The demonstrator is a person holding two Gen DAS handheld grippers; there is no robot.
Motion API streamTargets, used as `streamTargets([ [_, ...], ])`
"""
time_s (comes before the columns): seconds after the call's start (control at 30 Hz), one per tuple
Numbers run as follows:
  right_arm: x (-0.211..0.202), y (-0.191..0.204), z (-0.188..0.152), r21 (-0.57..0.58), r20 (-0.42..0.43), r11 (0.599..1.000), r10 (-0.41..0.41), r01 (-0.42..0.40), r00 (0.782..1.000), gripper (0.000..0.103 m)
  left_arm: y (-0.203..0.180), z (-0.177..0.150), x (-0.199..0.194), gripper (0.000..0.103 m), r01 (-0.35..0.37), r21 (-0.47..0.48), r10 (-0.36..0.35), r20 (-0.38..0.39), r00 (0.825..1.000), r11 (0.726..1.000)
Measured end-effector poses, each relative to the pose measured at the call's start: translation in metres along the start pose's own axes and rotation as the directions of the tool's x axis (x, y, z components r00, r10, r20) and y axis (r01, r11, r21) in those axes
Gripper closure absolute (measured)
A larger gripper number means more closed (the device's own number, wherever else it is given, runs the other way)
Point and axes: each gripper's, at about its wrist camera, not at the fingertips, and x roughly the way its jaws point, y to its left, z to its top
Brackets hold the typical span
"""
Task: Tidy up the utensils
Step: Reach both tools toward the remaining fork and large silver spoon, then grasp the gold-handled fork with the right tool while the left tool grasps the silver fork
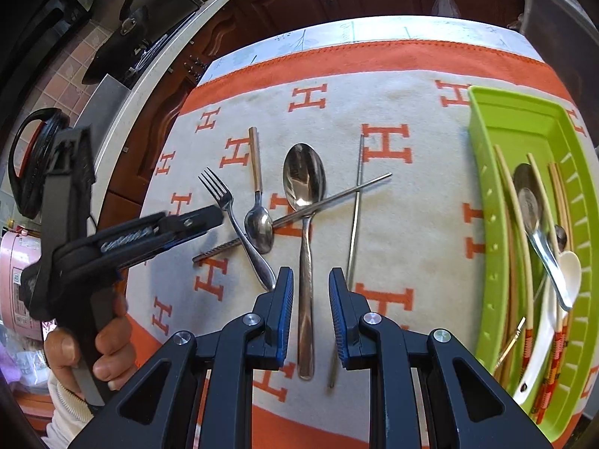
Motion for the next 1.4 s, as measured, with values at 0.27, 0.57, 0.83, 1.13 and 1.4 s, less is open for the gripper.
streamTargets([
  [0.27, 0.012, 0.006, 0.005, -0.014, -0.014, 1.0, -0.006, 0.006, 1.0, 0.083, -0.007, 0.004, 0.025, 0.087, -0.049, -0.003, 0.048, -0.048, 0.998, 0.999],
  [0.57, 0.022, 0.013, 0.013, -0.018, -0.019, 1.0, -0.003, 0.002, 1.0, 0.083, -0.014, 0.008, 0.03, 0.098, -0.073, 0.006, 0.073, -0.017, 0.997, 0.997],
  [0.83, 0.024, 0.022, 0.026, -0.02, -0.009, 0.999, 0.035, -0.035, 0.999, 0.083, 0.001, 0.003, 0.018, 0.101, -0.02, -0.003, 0.02, 0.015, 1.0, 1.0],
  [1.13, 0.061, 0.046, 0.067, -0.007, -0.051, 0.996, 0.089, -0.089, 0.995, 0.083, 0.02, -0.007, -0.019, 0.101, 0.038, -0.006, -0.038, 0.057, 0.998, 0.999],
  [1.4, 0.116, 0.069, 0.094, -0.056, -0.101, 0.998, -0.027, 0.022, 0.994, 0.083, 0.039, -0.012, -0.03, 0.101, 0.056, -0.029, -0.054, 0.061, 0.997, 0.998],
])
